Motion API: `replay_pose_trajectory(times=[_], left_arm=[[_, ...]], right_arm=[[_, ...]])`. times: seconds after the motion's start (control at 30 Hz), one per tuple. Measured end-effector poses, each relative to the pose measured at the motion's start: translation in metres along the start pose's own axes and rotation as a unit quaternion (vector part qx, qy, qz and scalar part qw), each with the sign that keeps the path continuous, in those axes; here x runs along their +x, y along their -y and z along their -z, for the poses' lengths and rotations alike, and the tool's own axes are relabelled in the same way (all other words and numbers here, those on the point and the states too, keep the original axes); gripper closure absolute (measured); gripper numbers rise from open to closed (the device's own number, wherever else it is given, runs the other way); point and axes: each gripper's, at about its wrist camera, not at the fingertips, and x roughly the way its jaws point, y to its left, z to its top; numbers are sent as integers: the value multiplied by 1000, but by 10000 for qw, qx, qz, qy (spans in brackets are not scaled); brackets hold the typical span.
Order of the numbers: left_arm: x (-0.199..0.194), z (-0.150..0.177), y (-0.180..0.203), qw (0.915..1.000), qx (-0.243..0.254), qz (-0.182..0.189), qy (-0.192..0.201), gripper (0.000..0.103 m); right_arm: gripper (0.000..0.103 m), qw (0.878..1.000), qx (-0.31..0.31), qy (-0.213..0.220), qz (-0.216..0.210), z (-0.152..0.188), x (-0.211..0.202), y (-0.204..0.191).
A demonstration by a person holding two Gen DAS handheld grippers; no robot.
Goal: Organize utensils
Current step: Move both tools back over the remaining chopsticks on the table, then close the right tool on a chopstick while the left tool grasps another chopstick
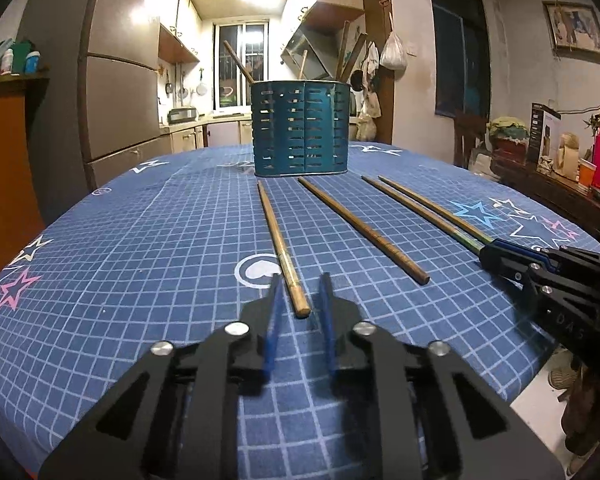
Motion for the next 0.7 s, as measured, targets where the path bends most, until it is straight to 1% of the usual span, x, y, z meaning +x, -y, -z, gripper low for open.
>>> replay_pose_trajectory(times=[0.03, 0.3, 0.7], left_arm=[[0, 0, 0, 10000, -17, -9, 7, 93], [0, 0, -2, 9999, -91, -38, 29, 98], [-1, -3, -4, 9999, -142, -51, 36, 98]], right_arm=[[92, 10000, 8, -1, -2, 0, 0, 0], [94, 10000, 66, -6, 1, 0, 0, -1], [96, 9999, 102, 98, 10, 0, 0, -1]])
